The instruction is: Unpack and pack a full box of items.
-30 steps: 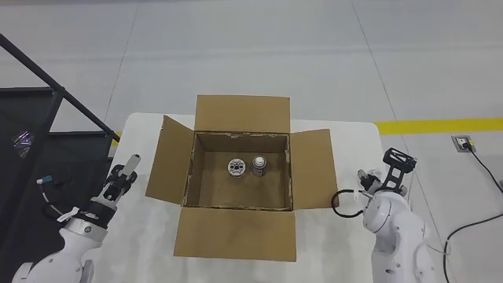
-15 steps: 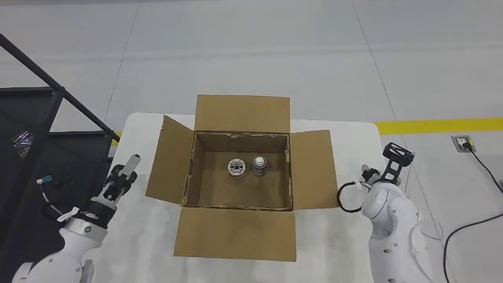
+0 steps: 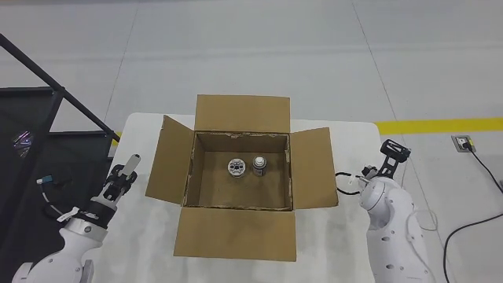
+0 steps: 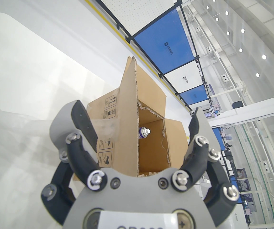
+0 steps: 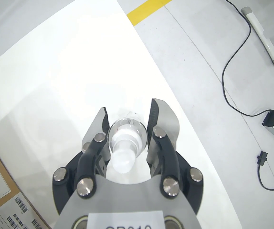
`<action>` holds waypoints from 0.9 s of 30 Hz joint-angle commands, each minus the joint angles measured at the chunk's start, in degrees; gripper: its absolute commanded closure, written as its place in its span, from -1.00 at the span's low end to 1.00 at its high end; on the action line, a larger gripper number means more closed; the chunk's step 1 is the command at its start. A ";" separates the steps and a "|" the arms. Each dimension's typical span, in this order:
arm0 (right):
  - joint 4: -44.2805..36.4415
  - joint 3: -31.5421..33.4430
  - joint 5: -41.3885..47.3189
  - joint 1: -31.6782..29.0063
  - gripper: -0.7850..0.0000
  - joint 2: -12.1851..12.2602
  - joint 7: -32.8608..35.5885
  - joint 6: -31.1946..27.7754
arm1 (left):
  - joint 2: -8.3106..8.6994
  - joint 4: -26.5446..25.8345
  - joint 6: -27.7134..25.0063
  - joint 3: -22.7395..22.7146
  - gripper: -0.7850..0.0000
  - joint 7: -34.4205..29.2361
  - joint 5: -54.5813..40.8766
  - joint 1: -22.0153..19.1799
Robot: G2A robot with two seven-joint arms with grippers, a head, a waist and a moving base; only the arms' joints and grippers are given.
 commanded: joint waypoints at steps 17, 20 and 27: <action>-38.46 -11.61 0.38 -14.92 1.00 -0.62 -7.76 -4.54 | 0.00 0.00 0.00 0.00 -1.00 0.00 0.00 0.00; -42.07 -16.38 -2.50 -15.36 1.00 -0.69 -8.86 -6.59 | 0.00 0.00 0.00 0.00 -1.00 0.00 0.00 0.00; -36.97 -27.06 -1.64 -7.95 1.00 -0.55 -0.46 -26.05 | 0.00 0.00 0.00 0.00 -1.00 0.00 0.00 0.00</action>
